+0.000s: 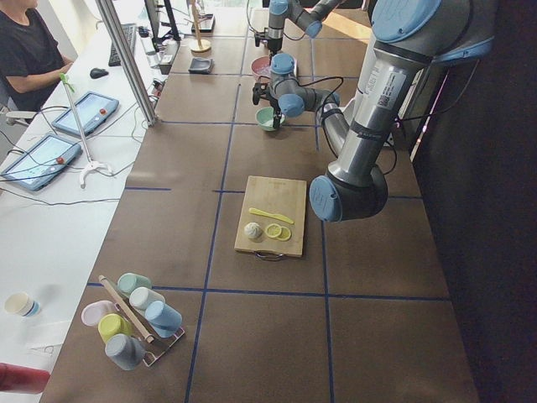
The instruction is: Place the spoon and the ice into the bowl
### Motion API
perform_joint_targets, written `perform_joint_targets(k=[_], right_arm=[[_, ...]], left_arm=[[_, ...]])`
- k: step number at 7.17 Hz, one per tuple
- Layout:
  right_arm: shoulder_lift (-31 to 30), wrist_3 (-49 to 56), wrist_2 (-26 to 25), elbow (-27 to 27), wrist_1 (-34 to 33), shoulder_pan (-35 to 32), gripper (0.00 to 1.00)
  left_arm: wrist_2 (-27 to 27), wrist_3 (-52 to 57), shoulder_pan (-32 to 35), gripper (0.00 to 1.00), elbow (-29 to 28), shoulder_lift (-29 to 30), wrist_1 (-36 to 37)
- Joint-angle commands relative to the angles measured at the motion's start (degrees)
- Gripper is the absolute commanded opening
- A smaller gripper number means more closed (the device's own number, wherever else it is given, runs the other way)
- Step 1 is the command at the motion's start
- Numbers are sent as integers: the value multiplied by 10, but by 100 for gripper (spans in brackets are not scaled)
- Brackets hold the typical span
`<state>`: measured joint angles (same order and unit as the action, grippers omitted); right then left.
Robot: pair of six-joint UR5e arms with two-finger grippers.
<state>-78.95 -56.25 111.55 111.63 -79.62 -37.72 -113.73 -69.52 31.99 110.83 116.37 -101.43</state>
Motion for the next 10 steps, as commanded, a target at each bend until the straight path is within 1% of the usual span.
perform_joint_targets(k=[1, 2, 3, 4, 5, 6, 8, 9, 10], right_arm=[[-2, 0, -1, -1, -1, 0, 79], [-9, 0, -2, 0, -1, 0, 72], [-9, 0, -2, 0, -1, 0, 53], [-12, 0, -2, 0, -1, 0, 31], [-15, 0, -1, 0, -1, 0, 14], [-12, 0, 0, 2, -1, 0, 0], [-4, -3, 4, 7, -2, -8, 0], [-3, -7, 5, 30, -3, -9, 0], [23, -18, 4, 38, -4, -8, 0]], left_arm=[[0, 0, 1, 93, 1, 0, 0], [0, 0, 1, 93, 4, 0, 0], [0, 0, 1, 93, 4, 0, 0], [0, 0, 1, 93, 4, 0, 0], [0, 0, 1, 93, 4, 0, 0], [0, 0, 1, 93, 4, 0, 0], [0, 0, 1, 93, 4, 0, 0], [0, 0, 1, 93, 4, 0, 0], [1, 0, 3, 93, 11, 0, 0]])
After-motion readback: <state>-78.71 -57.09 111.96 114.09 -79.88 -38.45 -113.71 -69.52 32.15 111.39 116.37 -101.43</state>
